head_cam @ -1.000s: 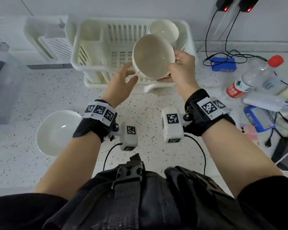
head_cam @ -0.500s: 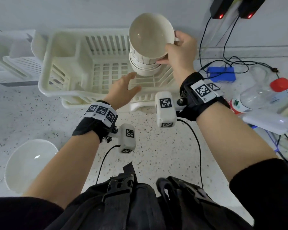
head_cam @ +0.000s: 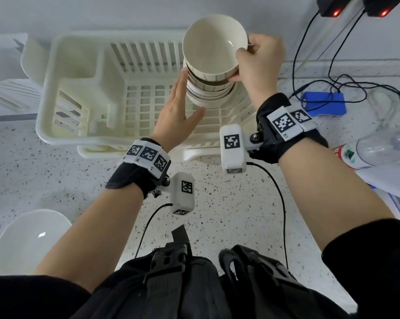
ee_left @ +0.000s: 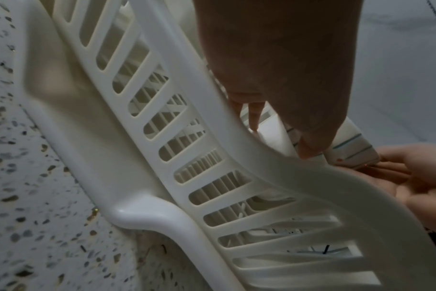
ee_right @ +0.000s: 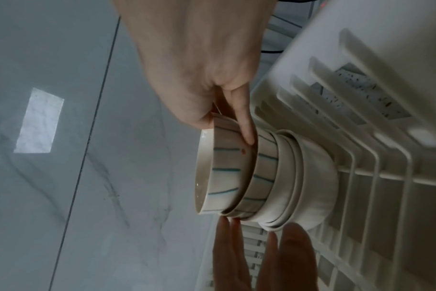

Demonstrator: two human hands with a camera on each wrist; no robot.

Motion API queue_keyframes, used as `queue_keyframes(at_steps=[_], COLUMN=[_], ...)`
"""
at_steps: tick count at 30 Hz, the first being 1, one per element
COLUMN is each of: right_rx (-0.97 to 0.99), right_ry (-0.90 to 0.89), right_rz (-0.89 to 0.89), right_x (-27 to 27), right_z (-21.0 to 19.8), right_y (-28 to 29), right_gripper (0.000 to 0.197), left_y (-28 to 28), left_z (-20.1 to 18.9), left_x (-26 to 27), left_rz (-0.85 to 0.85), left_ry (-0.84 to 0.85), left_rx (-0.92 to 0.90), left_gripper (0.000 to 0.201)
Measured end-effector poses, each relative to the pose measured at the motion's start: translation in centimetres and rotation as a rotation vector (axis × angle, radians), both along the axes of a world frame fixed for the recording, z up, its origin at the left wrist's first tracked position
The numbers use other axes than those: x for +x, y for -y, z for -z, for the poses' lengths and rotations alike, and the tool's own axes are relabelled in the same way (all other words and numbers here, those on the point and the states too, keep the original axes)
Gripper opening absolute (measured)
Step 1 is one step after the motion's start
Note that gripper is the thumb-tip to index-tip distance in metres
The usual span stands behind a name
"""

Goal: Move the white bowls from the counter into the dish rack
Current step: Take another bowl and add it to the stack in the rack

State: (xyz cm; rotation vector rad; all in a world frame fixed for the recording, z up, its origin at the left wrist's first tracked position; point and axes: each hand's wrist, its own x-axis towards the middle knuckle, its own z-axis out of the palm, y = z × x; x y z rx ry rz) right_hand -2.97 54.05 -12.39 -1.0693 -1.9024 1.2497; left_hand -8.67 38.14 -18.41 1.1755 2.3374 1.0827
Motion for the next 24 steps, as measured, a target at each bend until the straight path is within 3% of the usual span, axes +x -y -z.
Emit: queue_keyframes(at_steps=[6,14,24], right_rx=[0.159,0.301,0.207], right_ry=[0.058,0.214,0.127], right_rz=[-0.017,-0.042,-0.044], right_x=[-0.7,-1.0,-0.6], right_z=[1.0,0.9,1.8], right_y=[-0.6,-0.6,-0.5], right_gripper=[0.028,0.018,0.026], left_y=[0.0,-0.1,-0.2], left_z=[0.5,0.9,0.9], left_x=[-0.1,-0.2,-0.2], left_rz=[-0.003,0.019,0.021], left_ry=[-0.019,-0.012,-0.016], left_rx=[0.029,0.032,0.036], left_gripper=[0.082,0.087,0.088])
